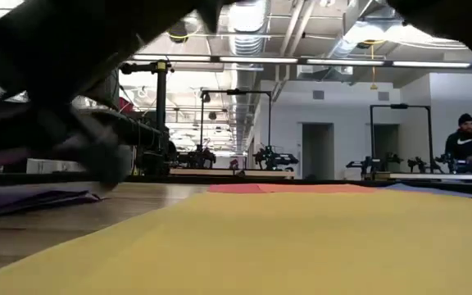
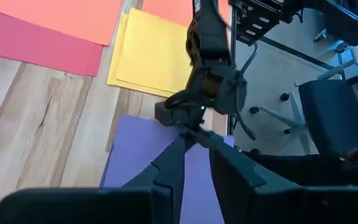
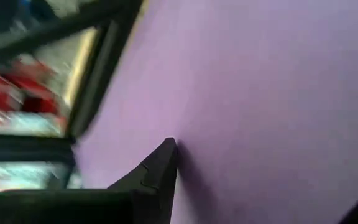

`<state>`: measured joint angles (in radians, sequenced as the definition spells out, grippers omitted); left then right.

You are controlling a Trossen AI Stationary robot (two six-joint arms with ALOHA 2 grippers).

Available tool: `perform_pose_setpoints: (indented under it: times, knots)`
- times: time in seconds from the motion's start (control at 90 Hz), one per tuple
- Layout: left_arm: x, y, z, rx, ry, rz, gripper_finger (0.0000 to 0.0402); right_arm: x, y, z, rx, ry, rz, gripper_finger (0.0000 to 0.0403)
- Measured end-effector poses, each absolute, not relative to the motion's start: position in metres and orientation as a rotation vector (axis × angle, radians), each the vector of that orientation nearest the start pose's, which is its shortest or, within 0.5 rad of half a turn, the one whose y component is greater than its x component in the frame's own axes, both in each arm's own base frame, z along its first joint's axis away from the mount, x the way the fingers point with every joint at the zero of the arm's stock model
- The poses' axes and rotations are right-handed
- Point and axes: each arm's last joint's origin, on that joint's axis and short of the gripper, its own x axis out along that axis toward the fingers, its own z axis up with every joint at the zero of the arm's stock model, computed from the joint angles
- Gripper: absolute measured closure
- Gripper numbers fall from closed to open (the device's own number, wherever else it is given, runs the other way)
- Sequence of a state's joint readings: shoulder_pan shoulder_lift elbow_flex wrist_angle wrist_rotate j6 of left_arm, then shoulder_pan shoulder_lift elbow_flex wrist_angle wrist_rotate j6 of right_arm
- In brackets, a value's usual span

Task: Organize paper
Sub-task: Stack the purple paper on top of the purple paper

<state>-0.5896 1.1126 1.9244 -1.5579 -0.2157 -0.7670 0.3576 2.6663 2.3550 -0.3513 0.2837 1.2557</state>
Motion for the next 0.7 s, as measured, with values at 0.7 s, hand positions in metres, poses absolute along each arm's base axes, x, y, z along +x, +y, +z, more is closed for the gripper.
perform_pose_setpoints:
  times: [0.7]
  knots:
    - [0.086,-0.050,0.494,-0.458,0.781,-0.061,0.0343,0.549,0.204,0.156,1.296,0.344,-0.424,0.0306]
